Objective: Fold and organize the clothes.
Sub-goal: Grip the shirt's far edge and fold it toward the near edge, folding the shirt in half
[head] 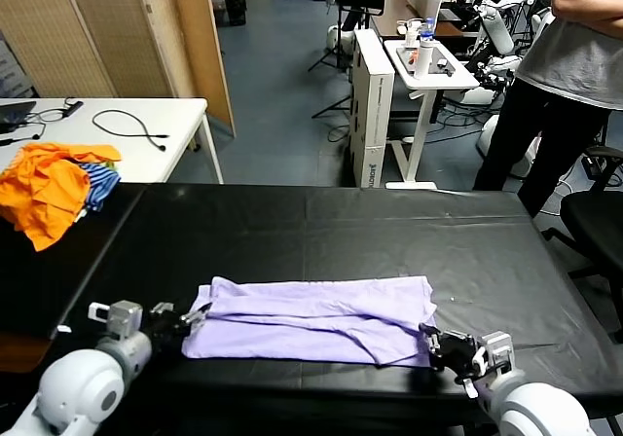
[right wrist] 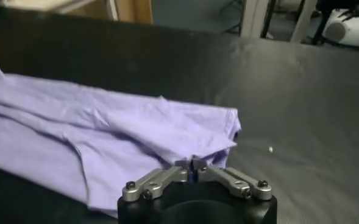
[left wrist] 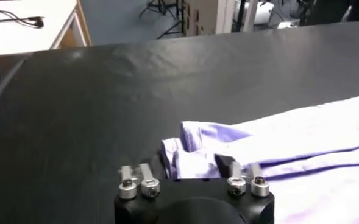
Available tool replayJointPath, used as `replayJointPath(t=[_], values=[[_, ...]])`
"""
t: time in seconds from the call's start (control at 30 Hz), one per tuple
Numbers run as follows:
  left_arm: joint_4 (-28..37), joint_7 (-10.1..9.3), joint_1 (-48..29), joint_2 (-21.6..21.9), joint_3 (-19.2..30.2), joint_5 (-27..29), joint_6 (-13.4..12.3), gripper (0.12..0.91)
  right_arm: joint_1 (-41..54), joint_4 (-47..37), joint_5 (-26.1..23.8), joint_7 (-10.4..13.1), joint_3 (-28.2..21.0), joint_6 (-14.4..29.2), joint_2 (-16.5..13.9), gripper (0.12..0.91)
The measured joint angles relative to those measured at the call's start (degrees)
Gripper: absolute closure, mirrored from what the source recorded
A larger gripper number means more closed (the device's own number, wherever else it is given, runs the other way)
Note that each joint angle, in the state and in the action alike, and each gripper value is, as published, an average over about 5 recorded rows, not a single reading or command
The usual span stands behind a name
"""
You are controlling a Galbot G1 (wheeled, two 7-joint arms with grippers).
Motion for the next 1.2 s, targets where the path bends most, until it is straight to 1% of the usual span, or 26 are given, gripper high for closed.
replayJointPath(t=[0.07, 0.1, 0.17, 0.27, 0.4, 0.6, 0.87, 1.2], values=[[-0.2, -0.02, -0.2, -0.4, -1.2, -0.5, 0.0, 0.128, 1.4, -0.4, 0.4, 0.8, 0.3, 0.0, 0.3, 0.245], [-0.1, -0.04, -0.6, -0.6, -1.8, -0.9, 0.0, 0.126, 2.2, -0.8, 0.2, 1.3, 0.2, 0.0, 0.6, 0.200], [0.2, -0.12, -1.6, -0.9, -2.5, -1.4, 0.0, 0.124, 4.1, -2.2, -0.5, 2.0, 0.0, 0.0, 1.3, 0.142], [1.3, -0.27, -3.8, -1.5, -2.7, -1.6, 0.0, 0.123, 6.9, -5.1, -1.7, 2.3, -0.8, 0.0, 2.6, 0.121], [3.2, -0.24, -6.9, -2.6, -1.5, -1.0, 0.0, 0.123, 10.1, -9.5, -2.5, 2.4, -2.2, 0.0, 4.1, 0.119], [6.7, -0.09, -10.5, -4.7, 1.3, -0.2, 0.0, 0.123, 13.6, -14.9, -2.3, 3.6, -4.2, 0.0, 5.3, 0.118], [10.7, 0.05, -11.7, -5.7, 2.9, -0.2, 0.0, 0.123, 16.3, -19.7, -2.4, 3.9, -6.3, 0.0, 7.2, 0.124], [12.4, -0.02, -13.0, -6.4, 5.2, 0.0, 0.0, 0.123, 17.9, -22.6, -2.8, 3.5, -7.1, 0.3, 8.0, 0.211]])
